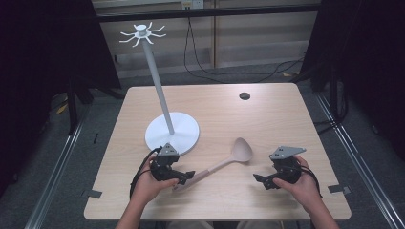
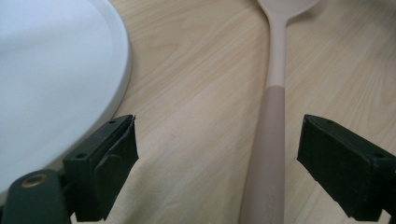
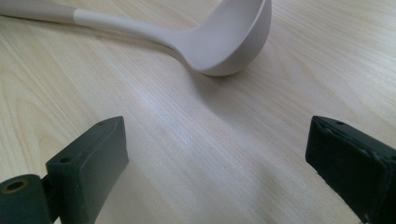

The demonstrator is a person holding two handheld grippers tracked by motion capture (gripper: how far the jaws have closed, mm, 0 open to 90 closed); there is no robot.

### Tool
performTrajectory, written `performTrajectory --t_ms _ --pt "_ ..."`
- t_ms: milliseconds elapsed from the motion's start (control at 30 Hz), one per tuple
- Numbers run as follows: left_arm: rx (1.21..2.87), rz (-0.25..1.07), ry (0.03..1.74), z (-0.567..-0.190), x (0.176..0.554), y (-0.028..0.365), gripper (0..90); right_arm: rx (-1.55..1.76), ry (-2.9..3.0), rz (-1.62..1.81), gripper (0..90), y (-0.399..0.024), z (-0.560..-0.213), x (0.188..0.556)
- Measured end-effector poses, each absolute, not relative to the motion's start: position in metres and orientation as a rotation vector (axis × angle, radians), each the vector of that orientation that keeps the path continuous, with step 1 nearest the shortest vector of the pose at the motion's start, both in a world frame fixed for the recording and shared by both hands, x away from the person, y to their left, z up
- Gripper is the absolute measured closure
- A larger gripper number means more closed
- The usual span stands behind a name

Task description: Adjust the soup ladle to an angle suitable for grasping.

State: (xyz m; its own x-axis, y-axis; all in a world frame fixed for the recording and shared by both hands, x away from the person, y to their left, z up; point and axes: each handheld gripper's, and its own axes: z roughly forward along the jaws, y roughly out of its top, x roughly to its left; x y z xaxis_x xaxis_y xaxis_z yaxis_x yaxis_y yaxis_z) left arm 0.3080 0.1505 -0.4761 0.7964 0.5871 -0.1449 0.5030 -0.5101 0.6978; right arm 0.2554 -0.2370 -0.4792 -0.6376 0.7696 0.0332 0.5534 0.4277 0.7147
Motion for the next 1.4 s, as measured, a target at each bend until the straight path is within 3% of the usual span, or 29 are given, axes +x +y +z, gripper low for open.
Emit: performTrajectory --t_ms 733,1033,1067,1133,1267,1400 --pt "2.415 0.109 0.625 -0.478 0.300 0.135 34.5 1.138 2.384 1.039 5.4 -0.237 -0.480 0.257" --pt "2.415 0.107 0.612 -0.478 0.300 0.132 37.8 1.108 2.392 1.032 5.6 -0.236 -0.474 0.255" --pt "2.363 0.107 0.671 -0.481 0.296 0.128 38.5 1.108 2.391 1.033 5.6 -0.236 -0.474 0.255" --pt "2.435 0.105 0.592 -0.479 0.298 0.129 43.2 1.112 2.389 1.044 5.6 -0.236 -0.475 0.255" --pt "2.372 0.103 0.640 -0.483 0.295 0.124 50.1 1.135 2.392 1.038 5.6 -0.237 -0.476 0.255" --pt "2.426 0.103 0.592 -0.482 0.298 0.125 55.4 1.134 2.395 1.037 5.6 -0.236 -0.477 0.256"
